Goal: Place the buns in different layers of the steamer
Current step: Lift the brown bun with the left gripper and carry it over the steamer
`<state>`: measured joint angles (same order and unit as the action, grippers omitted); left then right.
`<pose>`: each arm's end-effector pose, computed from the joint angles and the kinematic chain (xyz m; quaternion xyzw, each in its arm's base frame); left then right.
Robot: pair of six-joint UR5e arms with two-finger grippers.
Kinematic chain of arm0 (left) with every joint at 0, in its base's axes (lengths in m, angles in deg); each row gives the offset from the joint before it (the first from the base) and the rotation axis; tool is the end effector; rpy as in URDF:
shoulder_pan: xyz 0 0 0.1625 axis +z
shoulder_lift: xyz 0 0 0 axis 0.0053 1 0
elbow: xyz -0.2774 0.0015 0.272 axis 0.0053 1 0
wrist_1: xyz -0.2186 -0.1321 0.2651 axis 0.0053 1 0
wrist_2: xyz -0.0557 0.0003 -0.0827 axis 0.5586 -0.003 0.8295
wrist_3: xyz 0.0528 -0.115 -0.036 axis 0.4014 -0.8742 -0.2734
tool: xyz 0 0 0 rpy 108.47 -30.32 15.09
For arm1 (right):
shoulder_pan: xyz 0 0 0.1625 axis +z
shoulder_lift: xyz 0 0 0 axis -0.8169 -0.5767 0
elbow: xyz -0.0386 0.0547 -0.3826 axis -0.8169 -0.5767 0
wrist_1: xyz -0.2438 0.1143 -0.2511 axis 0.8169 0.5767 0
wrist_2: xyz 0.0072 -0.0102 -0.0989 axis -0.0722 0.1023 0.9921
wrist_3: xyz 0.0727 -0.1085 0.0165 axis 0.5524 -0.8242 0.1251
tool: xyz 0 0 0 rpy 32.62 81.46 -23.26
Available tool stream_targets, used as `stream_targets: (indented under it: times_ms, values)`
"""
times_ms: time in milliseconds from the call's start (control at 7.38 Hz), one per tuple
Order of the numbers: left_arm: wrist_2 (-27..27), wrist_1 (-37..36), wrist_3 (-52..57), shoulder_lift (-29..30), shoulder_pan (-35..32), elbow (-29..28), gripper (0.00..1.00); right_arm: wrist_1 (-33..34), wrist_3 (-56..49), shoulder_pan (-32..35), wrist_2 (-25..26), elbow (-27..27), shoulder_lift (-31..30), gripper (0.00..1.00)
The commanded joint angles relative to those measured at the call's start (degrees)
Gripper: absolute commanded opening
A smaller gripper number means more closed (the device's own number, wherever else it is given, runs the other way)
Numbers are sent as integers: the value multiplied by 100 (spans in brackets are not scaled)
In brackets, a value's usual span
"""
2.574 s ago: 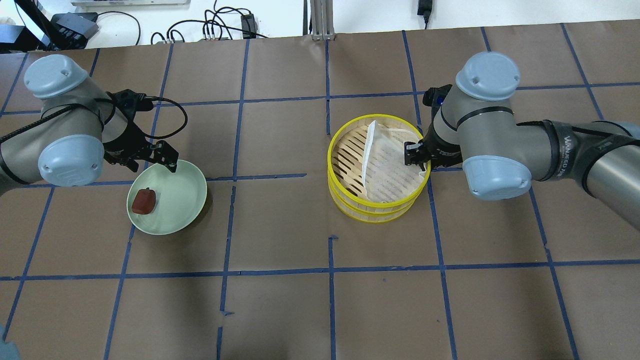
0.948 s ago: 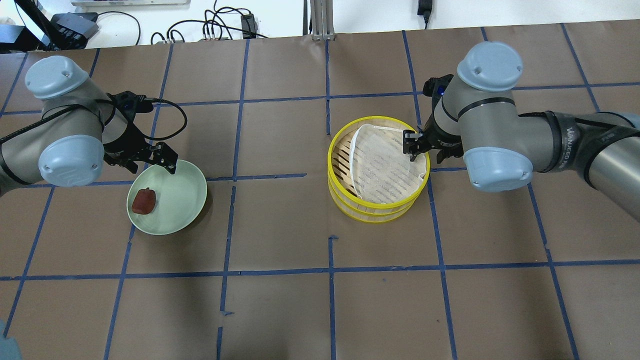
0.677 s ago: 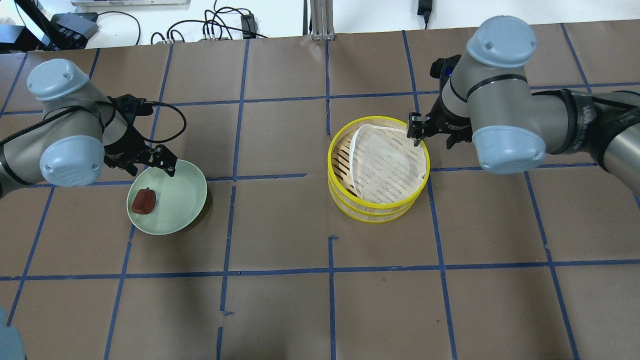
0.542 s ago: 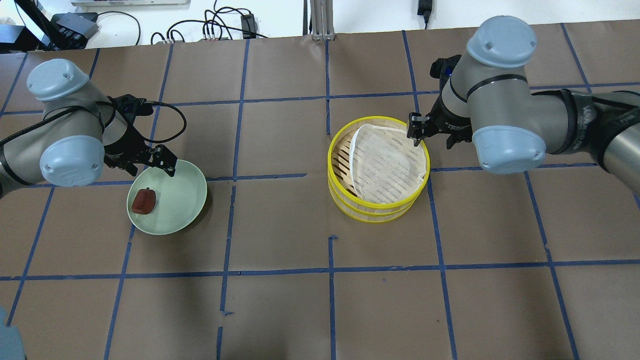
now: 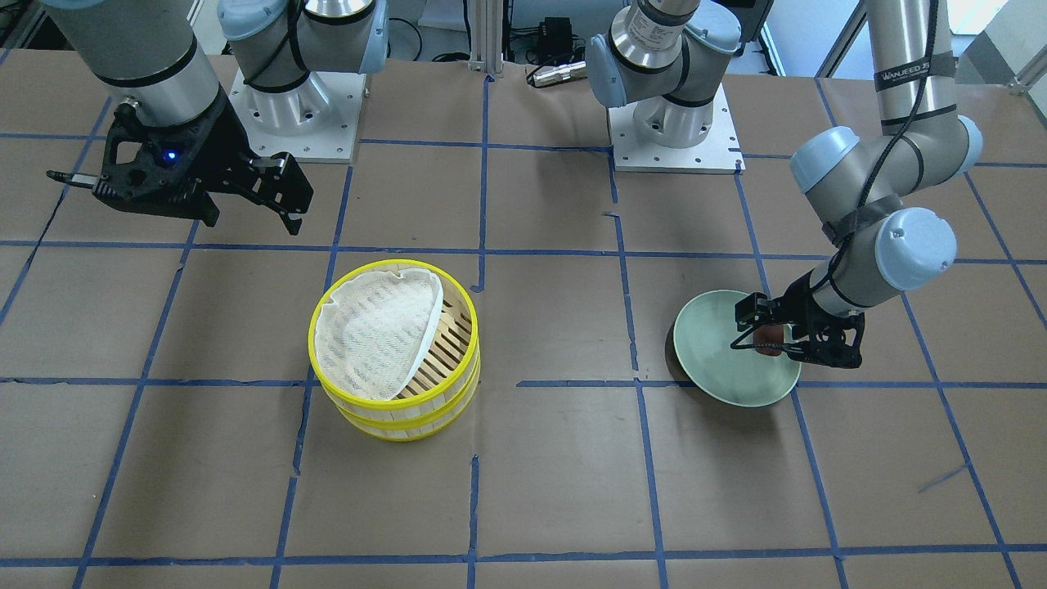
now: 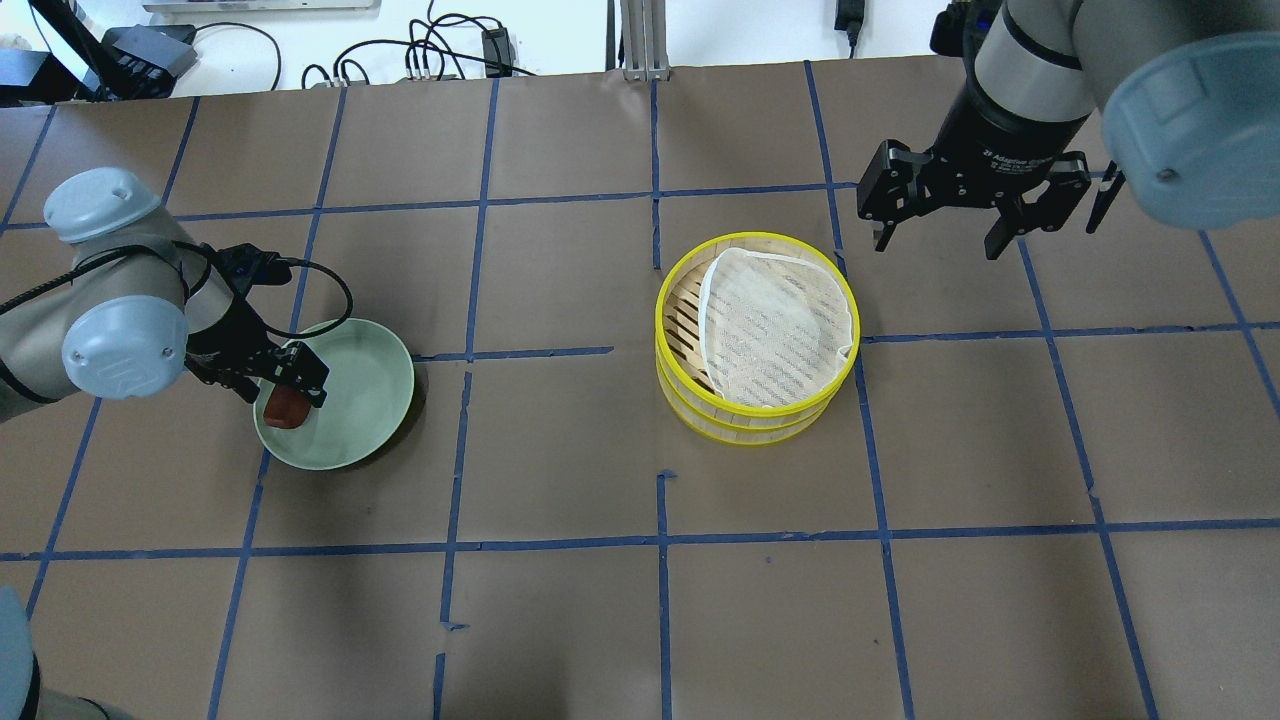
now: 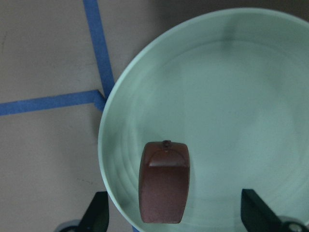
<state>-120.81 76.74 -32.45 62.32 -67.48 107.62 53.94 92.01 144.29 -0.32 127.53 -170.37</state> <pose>0.0487 -0.4625 0.1639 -0.0656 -0.9934 -0.0891 0.0287 0.1334 -0.4402 0.3936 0.0607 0.9980 0.0043 0.0146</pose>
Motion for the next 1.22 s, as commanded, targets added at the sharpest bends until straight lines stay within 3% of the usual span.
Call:
stream_targets:
  times_ms: [0, 271, 542, 813, 1084]
  values:
    - [-34, 1, 69, 108, 2, 13, 71, 212, 13, 5, 29, 124, -49, 98]
    - [-78, 1, 78, 100, 2, -22, 37, 212, 57, 32, -6, -7, -41, 99]
    - [-87, 10, 78, -57, -24, -91, 20, 186, 22, 14, 2, -96, -23, 99]
    - [-69, 158, -646, -303, -697, -380, 16, 177, 13, 14, 2, -96, -23, 99]
    - [314, 920, -2416, -305, -1777, -1430, 16, 168, -13, 5, 46, -69, -23, 99]
